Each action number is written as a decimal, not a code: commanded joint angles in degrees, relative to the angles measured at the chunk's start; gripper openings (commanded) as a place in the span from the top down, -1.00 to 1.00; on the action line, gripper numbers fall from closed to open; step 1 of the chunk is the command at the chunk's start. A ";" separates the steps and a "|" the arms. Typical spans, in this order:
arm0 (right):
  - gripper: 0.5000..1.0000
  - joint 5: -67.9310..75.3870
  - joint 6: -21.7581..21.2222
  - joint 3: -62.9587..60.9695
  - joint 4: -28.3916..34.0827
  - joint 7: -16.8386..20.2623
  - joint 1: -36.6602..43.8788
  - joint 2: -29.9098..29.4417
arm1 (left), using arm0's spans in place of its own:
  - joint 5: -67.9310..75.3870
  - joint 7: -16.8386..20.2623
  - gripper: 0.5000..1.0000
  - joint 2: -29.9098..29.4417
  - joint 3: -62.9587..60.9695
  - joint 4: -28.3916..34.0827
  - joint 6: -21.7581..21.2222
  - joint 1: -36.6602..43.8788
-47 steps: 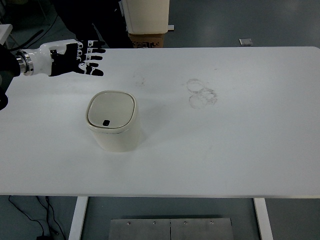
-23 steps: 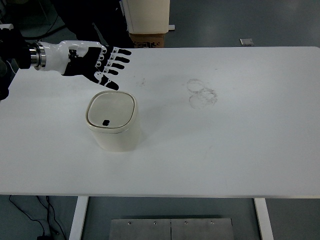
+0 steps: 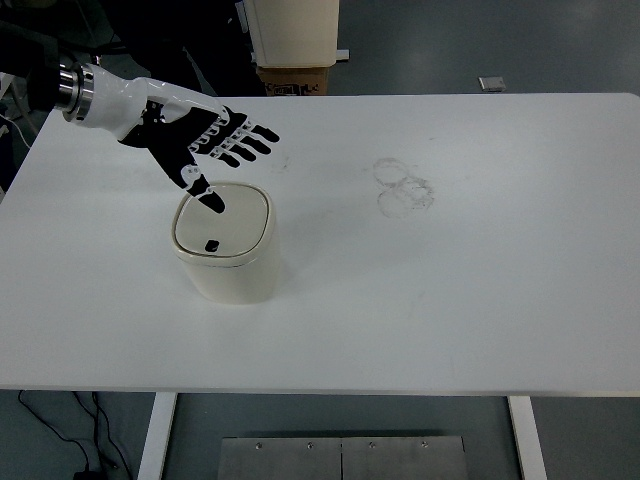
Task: Open trash can
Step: 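Lower the left hand's fingertips onto the lid's front edge, then press the left hand down on the lid to release its latch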
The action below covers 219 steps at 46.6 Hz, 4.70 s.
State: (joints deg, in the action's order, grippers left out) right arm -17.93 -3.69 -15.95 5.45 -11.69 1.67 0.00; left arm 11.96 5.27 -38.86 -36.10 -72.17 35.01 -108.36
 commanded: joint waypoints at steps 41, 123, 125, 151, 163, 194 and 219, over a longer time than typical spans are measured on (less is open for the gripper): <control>-0.97 0.00 0.00 -0.05 0.00 0.00 0.00 0.00 | 7.11 0.00 -1.00 -0.69 0.06 0.28 -0.01 0.96; -0.97 0.00 0.00 -0.05 0.00 0.00 0.00 0.00 | 5.97 0.44 -1.00 2.13 -8.81 1.69 -0.01 0.52; -0.97 0.00 0.00 -0.05 0.00 0.00 0.00 0.00 | 5.88 0.44 -1.00 2.21 -9.17 1.69 -0.01 0.34; -0.97 0.00 0.00 -0.05 0.00 0.00 0.00 0.00 | 5.88 0.36 -1.00 3.62 -11.37 -0.69 -0.01 -8.27; -0.97 0.00 0.00 -0.05 0.00 0.00 0.00 0.00 | 5.44 0.27 -1.00 3.71 -10.93 -3.15 -0.01 -8.71; -0.97 0.00 0.00 -0.05 0.00 0.00 0.00 0.00 | 5.09 0.00 -1.00 3.80 -10.93 -7.72 -0.01 -7.83; -0.97 0.00 0.00 0.04 0.00 0.00 0.00 0.00 | 5.09 0.00 -1.00 3.88 -10.93 -7.63 -0.01 -5.81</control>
State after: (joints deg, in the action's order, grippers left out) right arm -17.93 -3.69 -15.99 5.45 -11.69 1.67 0.00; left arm 17.06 5.27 -34.98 -47.06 -79.80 35.00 -114.23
